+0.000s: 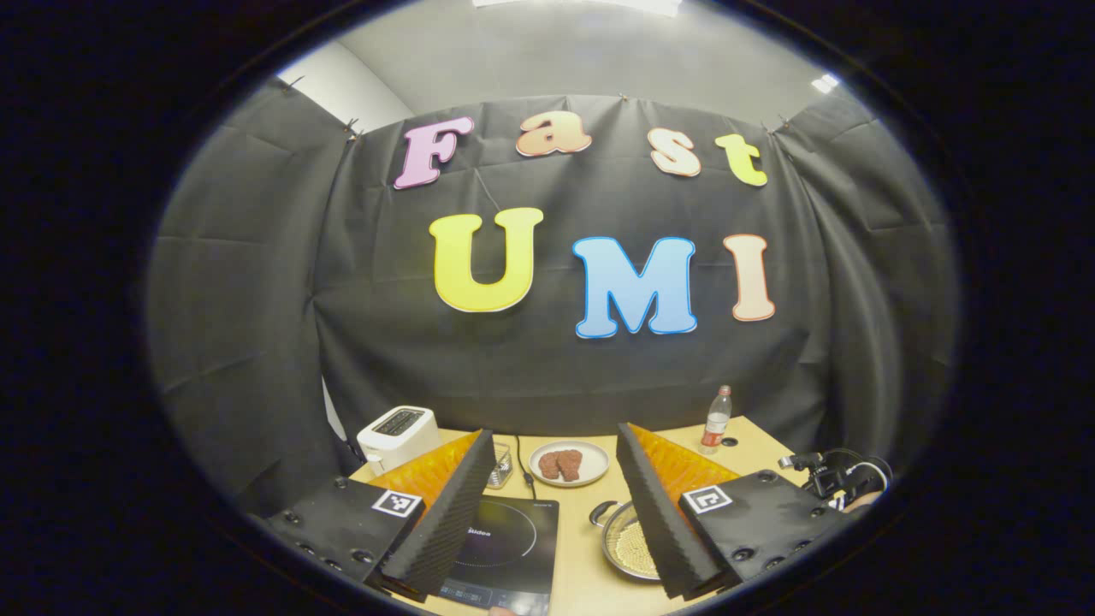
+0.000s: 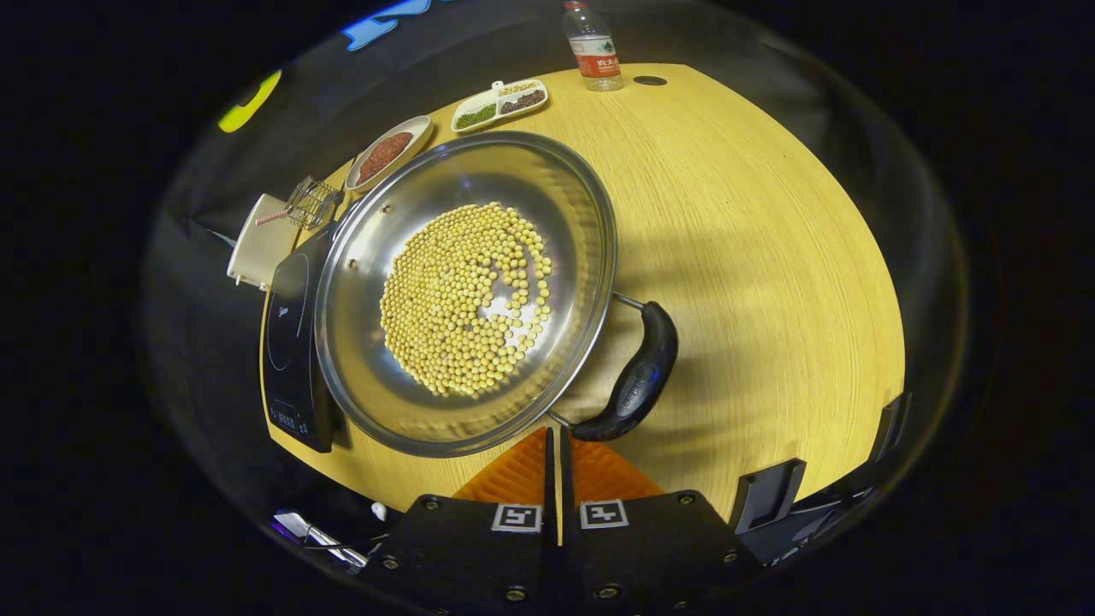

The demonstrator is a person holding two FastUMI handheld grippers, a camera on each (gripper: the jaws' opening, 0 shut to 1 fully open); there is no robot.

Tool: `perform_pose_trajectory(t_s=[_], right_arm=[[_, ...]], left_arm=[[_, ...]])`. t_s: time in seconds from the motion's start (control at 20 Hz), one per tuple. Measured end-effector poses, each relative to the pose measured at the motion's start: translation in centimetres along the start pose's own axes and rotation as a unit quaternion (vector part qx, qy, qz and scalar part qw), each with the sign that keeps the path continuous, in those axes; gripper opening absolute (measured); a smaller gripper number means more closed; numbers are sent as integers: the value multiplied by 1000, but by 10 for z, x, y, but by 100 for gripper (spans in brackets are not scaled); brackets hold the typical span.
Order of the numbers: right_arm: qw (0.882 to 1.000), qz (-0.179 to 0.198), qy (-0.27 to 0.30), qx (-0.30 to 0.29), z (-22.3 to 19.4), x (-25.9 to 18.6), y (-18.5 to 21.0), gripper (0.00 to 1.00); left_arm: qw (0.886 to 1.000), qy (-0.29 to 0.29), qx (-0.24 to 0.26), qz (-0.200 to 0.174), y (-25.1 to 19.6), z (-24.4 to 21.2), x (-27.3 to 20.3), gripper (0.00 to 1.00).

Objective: First push the handle of the pot to place it horizontally, then grasp the pot with both hands and set it on the induction cooktop.

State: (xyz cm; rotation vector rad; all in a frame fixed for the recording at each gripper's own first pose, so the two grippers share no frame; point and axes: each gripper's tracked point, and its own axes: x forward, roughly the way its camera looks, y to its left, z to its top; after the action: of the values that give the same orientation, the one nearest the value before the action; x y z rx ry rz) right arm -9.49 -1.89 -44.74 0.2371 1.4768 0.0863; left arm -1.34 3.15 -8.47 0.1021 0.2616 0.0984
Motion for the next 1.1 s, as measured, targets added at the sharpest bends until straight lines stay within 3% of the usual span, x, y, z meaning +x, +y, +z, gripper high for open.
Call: perform_pose_trajectory(t_s=[0.65, 1.1], right_arm=[[998, -31, 3, -53, 36, 7, -36, 2], [994, -47, 8, -96, 69, 16, -63, 2]], left_arm=[[1000, 15, 9, 4, -19, -4, 6, 92], [998, 55, -5, 1, -41, -28, 13, 92]])
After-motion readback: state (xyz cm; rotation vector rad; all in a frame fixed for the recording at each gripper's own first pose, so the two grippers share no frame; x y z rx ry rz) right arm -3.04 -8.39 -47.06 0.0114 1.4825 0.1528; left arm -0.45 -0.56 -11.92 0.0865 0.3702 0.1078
